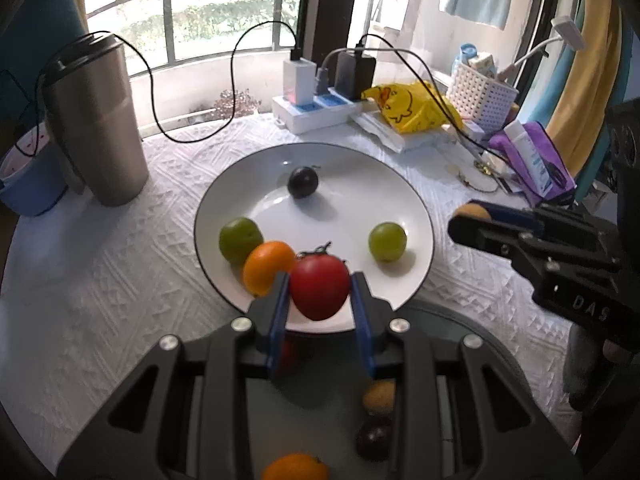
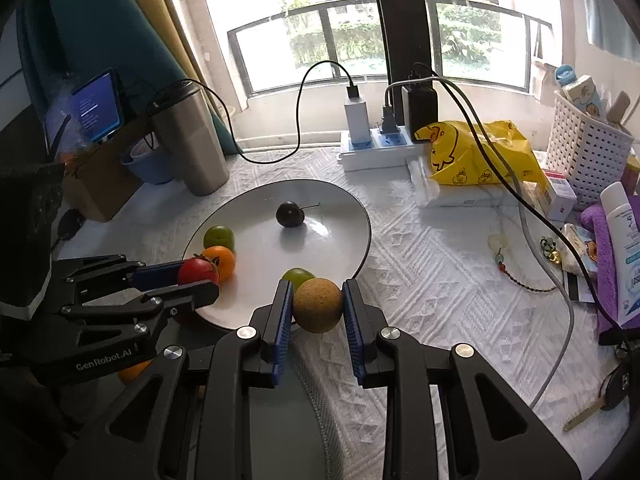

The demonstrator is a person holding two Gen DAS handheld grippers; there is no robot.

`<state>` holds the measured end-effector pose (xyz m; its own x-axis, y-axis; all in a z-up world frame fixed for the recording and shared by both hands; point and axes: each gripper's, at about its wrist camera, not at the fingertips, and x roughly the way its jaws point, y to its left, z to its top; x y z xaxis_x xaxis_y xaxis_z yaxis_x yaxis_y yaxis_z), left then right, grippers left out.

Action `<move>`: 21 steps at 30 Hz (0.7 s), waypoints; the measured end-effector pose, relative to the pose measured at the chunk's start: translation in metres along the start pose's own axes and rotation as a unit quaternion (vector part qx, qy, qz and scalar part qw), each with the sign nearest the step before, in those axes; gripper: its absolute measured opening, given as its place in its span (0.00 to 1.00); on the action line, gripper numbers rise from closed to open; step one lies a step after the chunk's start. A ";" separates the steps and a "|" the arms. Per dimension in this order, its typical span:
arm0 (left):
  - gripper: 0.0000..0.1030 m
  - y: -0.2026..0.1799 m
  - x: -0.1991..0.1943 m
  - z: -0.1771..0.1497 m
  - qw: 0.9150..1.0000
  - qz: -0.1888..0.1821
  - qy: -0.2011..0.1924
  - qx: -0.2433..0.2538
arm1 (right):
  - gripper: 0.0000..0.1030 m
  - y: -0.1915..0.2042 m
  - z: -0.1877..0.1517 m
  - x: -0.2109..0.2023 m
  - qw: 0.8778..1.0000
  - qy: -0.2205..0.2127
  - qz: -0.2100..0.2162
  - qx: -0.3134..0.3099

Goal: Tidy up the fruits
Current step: 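Release the tomato into the bowl with the left gripper while the right releases the brown fruit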

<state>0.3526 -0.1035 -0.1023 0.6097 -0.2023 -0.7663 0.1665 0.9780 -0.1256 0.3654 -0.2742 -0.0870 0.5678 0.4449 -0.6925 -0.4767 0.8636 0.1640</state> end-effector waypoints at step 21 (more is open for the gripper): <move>0.32 0.018 -0.010 0.007 0.999 0.003 -0.024 -0.028 | 0.26 0.000 0.022 0.035 1.000 0.005 0.005 -0.011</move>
<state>0.3547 -0.0847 -0.0928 0.6475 -0.1966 -0.7363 0.1201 0.9804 -0.1562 0.4001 -0.2540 -0.0957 0.5559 0.4508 -0.6984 -0.4968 0.8538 0.1557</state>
